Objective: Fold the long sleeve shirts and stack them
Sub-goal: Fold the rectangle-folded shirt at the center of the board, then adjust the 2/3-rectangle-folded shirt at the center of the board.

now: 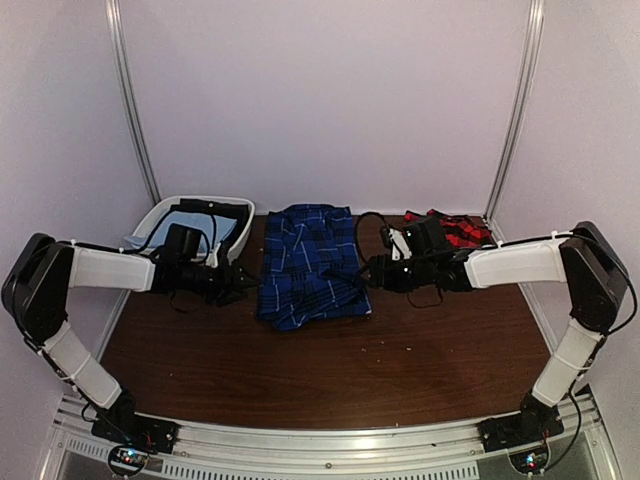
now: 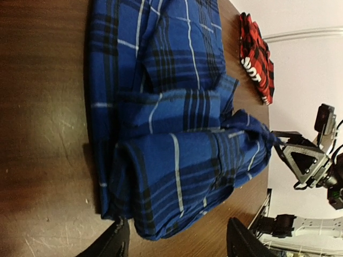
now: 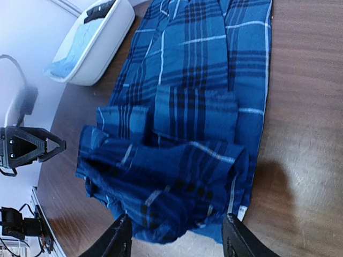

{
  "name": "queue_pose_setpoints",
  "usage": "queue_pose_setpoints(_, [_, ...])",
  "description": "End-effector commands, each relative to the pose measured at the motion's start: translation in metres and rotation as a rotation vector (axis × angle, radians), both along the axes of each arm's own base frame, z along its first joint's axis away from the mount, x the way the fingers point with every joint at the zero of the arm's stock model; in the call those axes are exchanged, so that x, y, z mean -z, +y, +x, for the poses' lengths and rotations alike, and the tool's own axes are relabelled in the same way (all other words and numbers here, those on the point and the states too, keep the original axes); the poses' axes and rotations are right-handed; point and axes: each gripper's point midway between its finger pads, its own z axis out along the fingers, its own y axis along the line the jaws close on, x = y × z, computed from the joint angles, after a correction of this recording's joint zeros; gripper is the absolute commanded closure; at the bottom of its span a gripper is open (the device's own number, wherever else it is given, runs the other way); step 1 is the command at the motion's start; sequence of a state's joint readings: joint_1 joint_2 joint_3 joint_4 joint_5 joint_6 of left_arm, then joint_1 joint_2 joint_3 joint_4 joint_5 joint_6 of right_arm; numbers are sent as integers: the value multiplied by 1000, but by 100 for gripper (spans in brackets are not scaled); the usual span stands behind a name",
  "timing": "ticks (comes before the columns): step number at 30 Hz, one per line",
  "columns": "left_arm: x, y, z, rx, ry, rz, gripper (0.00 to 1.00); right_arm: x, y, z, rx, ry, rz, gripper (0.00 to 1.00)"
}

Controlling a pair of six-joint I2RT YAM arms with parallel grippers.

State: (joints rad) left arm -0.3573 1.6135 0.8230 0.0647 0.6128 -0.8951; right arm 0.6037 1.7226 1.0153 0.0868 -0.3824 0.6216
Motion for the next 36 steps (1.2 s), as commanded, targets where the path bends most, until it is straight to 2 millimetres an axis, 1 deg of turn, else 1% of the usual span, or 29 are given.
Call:
queue_pose_setpoints(1, [13, 1, -38, 59, -14, 111, 41, 15, -13, -26, -1, -57, -163, 45])
queue_pose_setpoints(4, [20, -4, -61, 89, -26, 168, 47, 21, -13, -43, -10, -73, -193, 51])
queue_pose_setpoints(6, [24, -15, -76, 131, -25, 183, 51, 25, -9, -55, -21, -85, -218, 54])
queue_pose_setpoints(8, [31, -23, -84, 153, -17, 205, 54, 26, -1, -64, -47, -92, -218, 56])
queue_pose_setpoints(10, [36, -32, -88, 173, -13, 218, 57, 28, 12, -71, -81, -91, -209, 57])
queue_pose_setpoints(14, [41, -55, -89, 208, -18, 243, 63, 38, 27, -70, -106, -76, -220, 60])
queue_pose_setpoints(18, [52, -69, -84, 223, -1, 271, 70, 40, 41, -59, -112, -77, -226, 60])
queue_pose_setpoints(19, [53, -74, -80, 226, -1, 273, 71, 42, 44, -56, -114, -75, -234, 61])
queue_pose_setpoints(22, [54, -81, -67, 217, -3, 299, 77, 36, 53, -41, -99, -94, -246, 62])
queue_pose_setpoints(25, [37, -88, -45, 195, -53, 323, 79, 25, 60, -22, -78, -122, -265, 62])
queue_pose_setpoints(27, [25, -93, -28, 180, -84, 336, 79, 23, 62, -9, -65, -122, -279, 61])
queue_pose_setpoints(29, [15, -96, -7, 165, -110, 342, 81, 18, 62, 7, -47, -131, -279, 62])
queue_pose_setpoints(32, [6, -91, 28, 121, -136, 339, 82, 12, 57, 34, -15, -144, -273, 61])
queue_pose_setpoints(36, [-15, -84, 76, 77, -175, 309, 82, 10, 54, 66, 9, -146, -277, 61])
